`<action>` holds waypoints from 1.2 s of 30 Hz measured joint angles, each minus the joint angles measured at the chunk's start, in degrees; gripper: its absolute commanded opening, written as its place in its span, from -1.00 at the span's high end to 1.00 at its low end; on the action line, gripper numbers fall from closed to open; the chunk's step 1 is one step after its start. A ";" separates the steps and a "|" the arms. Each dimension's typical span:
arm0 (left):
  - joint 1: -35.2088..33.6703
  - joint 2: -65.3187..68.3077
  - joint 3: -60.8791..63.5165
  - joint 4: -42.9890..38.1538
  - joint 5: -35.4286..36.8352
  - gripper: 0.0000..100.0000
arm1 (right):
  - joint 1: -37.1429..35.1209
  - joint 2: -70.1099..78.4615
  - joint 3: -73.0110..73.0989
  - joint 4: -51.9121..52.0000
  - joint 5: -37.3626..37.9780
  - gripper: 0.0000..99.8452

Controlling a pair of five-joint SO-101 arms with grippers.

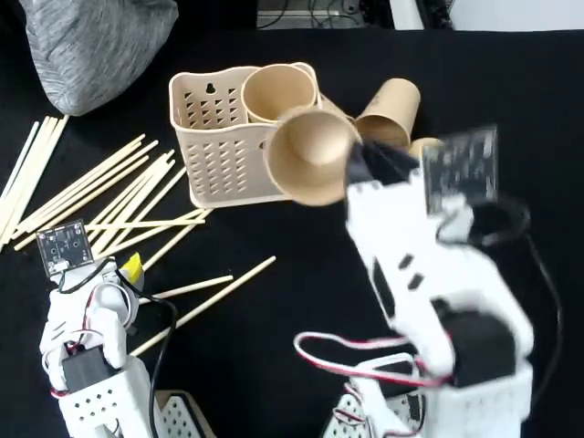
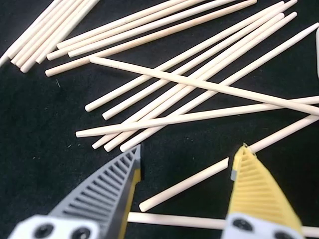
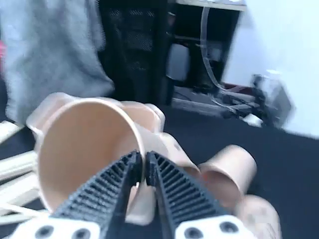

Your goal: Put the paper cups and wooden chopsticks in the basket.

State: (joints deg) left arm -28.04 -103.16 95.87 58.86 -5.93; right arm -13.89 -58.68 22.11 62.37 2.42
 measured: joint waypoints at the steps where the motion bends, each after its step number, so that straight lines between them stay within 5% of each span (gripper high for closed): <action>1: 0.00 0.00 0.00 0.00 0.00 0.42 | -1.41 3.16 -3.96 0.00 -0.09 0.98; 14: 0.00 0.00 0.00 0.00 0.00 0.42 | -4.84 45.98 -44.57 3.34 -0.88 0.98; 26: 0.00 0.00 0.00 0.00 0.00 0.42 | 0.79 59.34 -47.91 4.04 -3.87 0.98; 36: 0.00 0.00 0.00 0.00 0.00 0.42 | -2.02 59.25 -50.90 10.99 -3.87 0.97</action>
State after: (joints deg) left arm -28.04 -103.16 95.87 58.86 -5.93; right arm -15.91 0.57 -28.79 73.36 -1.45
